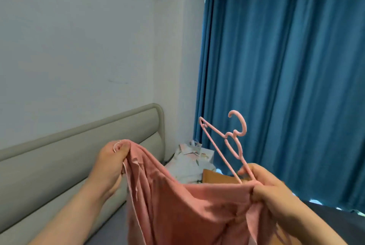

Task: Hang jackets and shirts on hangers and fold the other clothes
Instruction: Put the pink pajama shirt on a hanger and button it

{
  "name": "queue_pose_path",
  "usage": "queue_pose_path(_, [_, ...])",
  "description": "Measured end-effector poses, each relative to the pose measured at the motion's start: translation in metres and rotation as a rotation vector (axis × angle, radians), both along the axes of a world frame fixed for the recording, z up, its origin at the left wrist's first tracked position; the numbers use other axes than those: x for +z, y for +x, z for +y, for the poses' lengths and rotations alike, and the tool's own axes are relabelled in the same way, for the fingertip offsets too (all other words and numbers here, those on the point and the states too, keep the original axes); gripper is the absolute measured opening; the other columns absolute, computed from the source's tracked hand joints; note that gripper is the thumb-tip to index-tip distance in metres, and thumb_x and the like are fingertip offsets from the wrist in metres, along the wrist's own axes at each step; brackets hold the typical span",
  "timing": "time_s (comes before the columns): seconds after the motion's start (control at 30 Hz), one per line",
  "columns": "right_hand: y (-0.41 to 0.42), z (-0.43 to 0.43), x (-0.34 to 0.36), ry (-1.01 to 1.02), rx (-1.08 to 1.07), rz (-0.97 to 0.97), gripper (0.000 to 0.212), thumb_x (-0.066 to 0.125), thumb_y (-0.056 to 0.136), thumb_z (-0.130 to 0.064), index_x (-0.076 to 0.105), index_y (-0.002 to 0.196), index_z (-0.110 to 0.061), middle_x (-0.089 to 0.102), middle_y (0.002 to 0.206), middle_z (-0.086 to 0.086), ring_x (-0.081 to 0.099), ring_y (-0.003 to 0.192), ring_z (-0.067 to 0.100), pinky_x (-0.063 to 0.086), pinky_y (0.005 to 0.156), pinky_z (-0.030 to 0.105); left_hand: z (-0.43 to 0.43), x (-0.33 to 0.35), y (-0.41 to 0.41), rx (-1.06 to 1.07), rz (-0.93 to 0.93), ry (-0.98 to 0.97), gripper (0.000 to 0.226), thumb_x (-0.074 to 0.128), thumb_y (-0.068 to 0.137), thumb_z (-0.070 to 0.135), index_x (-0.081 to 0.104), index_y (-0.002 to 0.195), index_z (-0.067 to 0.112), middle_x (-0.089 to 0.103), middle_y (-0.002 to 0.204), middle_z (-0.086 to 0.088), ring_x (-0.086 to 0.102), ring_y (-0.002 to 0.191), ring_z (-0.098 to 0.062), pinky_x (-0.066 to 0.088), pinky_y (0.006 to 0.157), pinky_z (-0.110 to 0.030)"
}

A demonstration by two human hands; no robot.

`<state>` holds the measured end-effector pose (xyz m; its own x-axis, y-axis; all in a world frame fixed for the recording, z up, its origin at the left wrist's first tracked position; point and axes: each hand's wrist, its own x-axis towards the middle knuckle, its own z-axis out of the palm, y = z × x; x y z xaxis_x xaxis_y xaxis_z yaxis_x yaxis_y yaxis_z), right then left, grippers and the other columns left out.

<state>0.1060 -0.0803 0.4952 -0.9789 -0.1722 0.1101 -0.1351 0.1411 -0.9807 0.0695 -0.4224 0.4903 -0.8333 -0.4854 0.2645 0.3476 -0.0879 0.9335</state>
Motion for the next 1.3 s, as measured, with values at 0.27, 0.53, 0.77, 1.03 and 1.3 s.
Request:
queue_pose_path(0.27, [0.009, 0.03, 0.087, 0.385, 0.097, -0.013, 0.055, 0.047, 0.044, -0.005, 0.074, 0.092, 0.0, 0.045, 0.054, 0.007, 0.037, 0.051, 0.015, 0.029, 0.05, 0.022, -0.013, 0.075, -0.084, 0.009, 0.017, -0.716, 0.036, 0.054, 0.092, 0.024, 0.045, 0.057, 0.019, 0.043, 0.054, 0.007, 0.039, 0.053, -0.014, 0.03, 0.053, -0.032])
queue_pose_path(0.53, [0.056, 0.03, 0.133, 0.291, -0.021, 0.117, 0.046, 0.041, 0.028, 0.003, 0.07, 0.064, 0.002, 0.052, 0.061, 0.014, 0.047, 0.051, 0.017, 0.029, 0.043, 0.017, -0.023, 0.119, -0.092, -0.27, -0.094, -0.542, 0.03, 0.053, 0.096, 0.018, 0.063, 0.069, 0.006, 0.058, 0.066, -0.013, 0.054, 0.061, -0.022, 0.041, 0.06, -0.03])
queue_pose_path(0.77, [0.073, 0.015, 0.155, 0.548, 0.045, 0.062, 0.064, 0.046, 0.032, -0.002, 0.077, 0.088, 0.002, 0.069, 0.083, 0.017, 0.061, 0.09, 0.031, 0.045, 0.065, 0.03, -0.002, 0.17, -0.055, -0.461, 0.03, -0.177, 0.026, 0.052, 0.099, 0.016, 0.059, 0.077, 0.004, 0.059, 0.064, -0.01, 0.057, 0.052, -0.019, 0.049, 0.048, -0.024])
queue_pose_path(1.03, [0.091, -0.007, 0.189, 0.589, -0.083, 0.127, 0.063, 0.042, 0.036, -0.004, 0.079, 0.087, -0.008, 0.052, 0.061, 0.012, 0.04, 0.057, 0.028, 0.024, 0.051, 0.026, 0.024, 0.201, 0.007, -0.558, 0.268, -0.393, 0.023, 0.047, 0.101, 0.018, 0.057, 0.083, 0.009, 0.06, 0.069, -0.004, 0.057, 0.064, -0.017, 0.049, 0.058, -0.027])
queue_pose_path(1.3, [0.09, -0.01, 0.197, 0.523, -0.229, 0.244, 0.063, 0.042, 0.041, -0.003, 0.078, 0.089, -0.018, 0.045, 0.055, 0.006, 0.034, 0.047, 0.017, 0.028, 0.047, 0.022, 0.055, 0.18, 0.043, -0.343, 0.521, -1.071, 0.018, 0.055, 0.094, 0.036, 0.05, 0.086, 0.021, 0.056, 0.066, 0.011, 0.048, 0.06, -0.003, 0.042, 0.061, -0.027])
